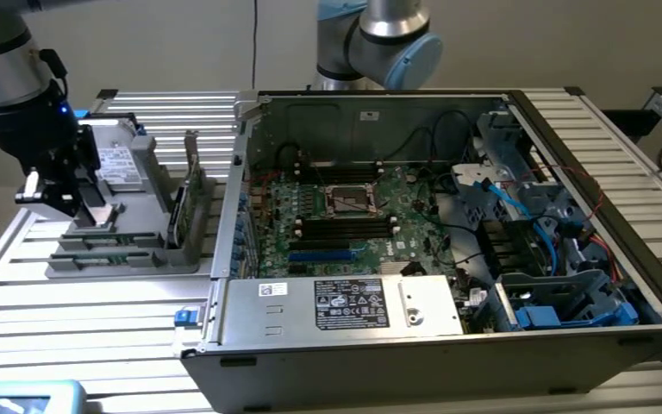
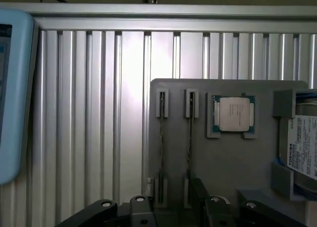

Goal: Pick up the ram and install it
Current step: 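Pick up the ram and move it above insertion slot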

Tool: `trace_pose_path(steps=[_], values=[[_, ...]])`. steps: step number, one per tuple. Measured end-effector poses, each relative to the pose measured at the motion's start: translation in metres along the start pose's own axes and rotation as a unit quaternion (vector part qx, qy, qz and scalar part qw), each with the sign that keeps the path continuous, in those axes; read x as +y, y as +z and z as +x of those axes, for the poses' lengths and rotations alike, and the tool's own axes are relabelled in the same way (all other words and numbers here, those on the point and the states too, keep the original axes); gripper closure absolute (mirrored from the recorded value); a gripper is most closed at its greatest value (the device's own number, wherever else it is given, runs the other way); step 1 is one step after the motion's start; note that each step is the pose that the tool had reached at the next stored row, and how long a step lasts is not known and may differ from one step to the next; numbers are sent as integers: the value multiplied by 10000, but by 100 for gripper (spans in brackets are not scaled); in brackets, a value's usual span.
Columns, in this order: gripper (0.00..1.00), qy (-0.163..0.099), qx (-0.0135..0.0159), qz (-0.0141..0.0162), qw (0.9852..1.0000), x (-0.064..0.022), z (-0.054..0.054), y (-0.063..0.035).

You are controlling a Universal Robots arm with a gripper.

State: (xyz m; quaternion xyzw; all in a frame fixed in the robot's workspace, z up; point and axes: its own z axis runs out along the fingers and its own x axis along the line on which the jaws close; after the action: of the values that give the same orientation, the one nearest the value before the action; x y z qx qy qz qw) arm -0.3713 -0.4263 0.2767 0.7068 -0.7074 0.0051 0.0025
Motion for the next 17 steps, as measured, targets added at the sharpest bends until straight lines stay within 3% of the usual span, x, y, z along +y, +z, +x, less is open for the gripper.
trace_pose_path(steps=[17], values=[[58,0,6,0,10000,-31,71,305]])
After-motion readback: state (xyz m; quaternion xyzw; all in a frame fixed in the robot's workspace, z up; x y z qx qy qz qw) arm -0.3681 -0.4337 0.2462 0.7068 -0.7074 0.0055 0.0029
